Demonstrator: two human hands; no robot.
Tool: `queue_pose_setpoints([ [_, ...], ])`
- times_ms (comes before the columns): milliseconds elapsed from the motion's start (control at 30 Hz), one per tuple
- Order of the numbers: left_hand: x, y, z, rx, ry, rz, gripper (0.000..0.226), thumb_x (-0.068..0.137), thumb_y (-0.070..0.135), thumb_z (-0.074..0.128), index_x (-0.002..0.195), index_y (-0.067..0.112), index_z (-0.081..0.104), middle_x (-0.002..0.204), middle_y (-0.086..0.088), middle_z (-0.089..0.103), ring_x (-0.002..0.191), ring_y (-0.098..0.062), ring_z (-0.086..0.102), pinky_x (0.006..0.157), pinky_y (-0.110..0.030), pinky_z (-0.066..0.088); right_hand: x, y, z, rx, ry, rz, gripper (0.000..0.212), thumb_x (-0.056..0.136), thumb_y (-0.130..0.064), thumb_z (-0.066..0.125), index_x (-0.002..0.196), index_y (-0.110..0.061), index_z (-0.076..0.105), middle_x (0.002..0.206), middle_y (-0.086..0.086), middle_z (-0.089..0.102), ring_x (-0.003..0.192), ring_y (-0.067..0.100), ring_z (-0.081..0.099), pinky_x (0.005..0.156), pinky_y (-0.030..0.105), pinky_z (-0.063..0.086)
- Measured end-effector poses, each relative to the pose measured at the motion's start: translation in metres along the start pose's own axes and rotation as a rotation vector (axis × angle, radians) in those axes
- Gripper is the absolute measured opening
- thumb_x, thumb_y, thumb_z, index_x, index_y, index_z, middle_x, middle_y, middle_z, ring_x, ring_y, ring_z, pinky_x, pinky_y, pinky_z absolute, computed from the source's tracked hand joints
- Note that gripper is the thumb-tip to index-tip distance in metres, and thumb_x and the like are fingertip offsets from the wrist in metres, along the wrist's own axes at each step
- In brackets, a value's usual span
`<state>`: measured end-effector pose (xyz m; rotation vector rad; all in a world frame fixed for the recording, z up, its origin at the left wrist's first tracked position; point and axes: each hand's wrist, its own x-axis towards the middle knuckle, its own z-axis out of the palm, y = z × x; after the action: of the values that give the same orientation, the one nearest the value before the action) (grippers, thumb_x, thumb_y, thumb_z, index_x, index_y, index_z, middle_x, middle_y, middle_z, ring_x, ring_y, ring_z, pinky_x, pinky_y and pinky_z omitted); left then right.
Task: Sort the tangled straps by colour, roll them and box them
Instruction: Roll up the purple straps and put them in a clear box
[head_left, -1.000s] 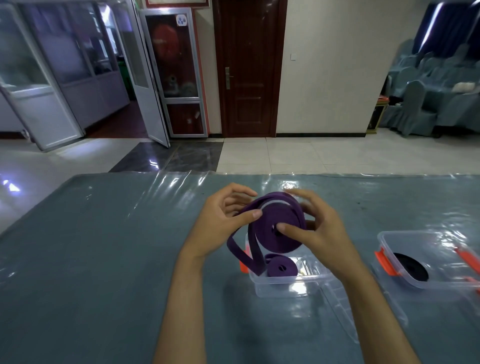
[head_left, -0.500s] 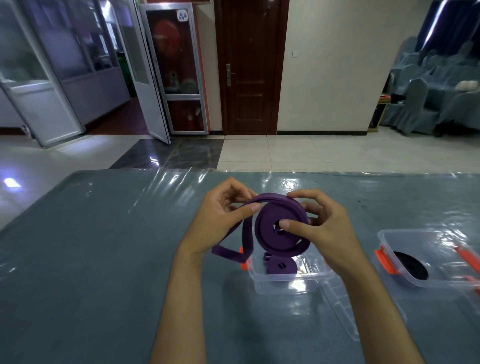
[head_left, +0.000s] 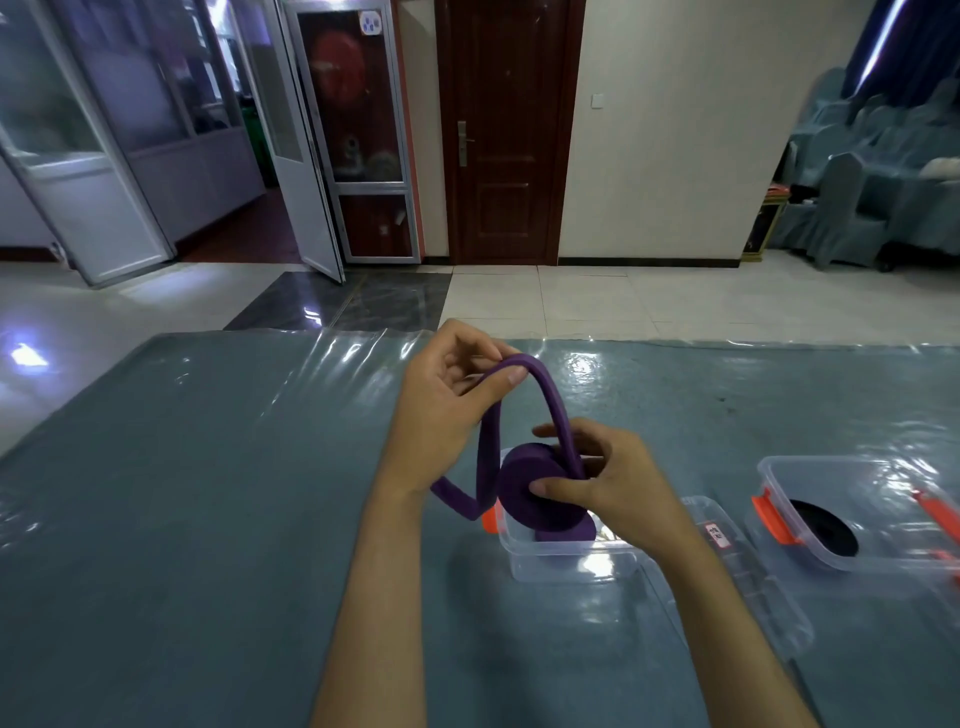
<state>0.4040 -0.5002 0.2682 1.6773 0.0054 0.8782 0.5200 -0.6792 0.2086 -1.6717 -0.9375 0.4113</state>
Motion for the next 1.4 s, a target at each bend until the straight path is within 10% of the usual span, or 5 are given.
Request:
queue_pose_setpoints([
  [333, -0.007, -0.019, -0.022, 0.105, 0.039, -0.062, 0.020, 0.090, 0.017, 0.083, 0.095, 0.022, 0.064, 0.105, -0.002, 0.079, 0.104, -0.021, 0.076, 0.094, -0.029, 0.060, -0.004, 0.003, -0.014, 0.286, 0.029, 0.055, 0.062, 0.058, -0.028, 0.101, 0.115, -0.036, 0.078, 0.102, 0.008, 0.083, 0.093, 0.029, 0.080, 0.078, 0.037, 0.067],
  [567, -0.016, -0.040, -0.025, 0.096, -0.232, -0.291, 0.019, 0.088, 0.020, 0.085, 0.091, 0.024, 0.067, 0.110, -0.002, 0.079, 0.107, -0.020, 0.075, 0.098, -0.036, 0.060, -0.002, 0.000, -0.029, 0.469, 0.181, 0.020, 0.084, 0.052, -0.043, 0.105, 0.129, -0.033, 0.072, 0.103, 0.016, 0.081, 0.095, 0.032, 0.080, 0.075, 0.039, 0.065],
  [1400, -0.018, -0.033, -0.008, -0.090, -0.272, -0.394, 0.048, 0.080, 0.015, 0.092, 0.118, 0.022, 0.064, 0.106, -0.016, 0.078, 0.101, -0.036, 0.077, 0.090, -0.044, 0.064, -0.007, -0.018, -0.016, 0.428, 0.142, 0.076, 0.033, 0.083, -0.040, 0.080, 0.114, -0.028, 0.079, 0.109, 0.009, 0.081, 0.094, 0.027, 0.079, 0.068, 0.036, 0.064],
])
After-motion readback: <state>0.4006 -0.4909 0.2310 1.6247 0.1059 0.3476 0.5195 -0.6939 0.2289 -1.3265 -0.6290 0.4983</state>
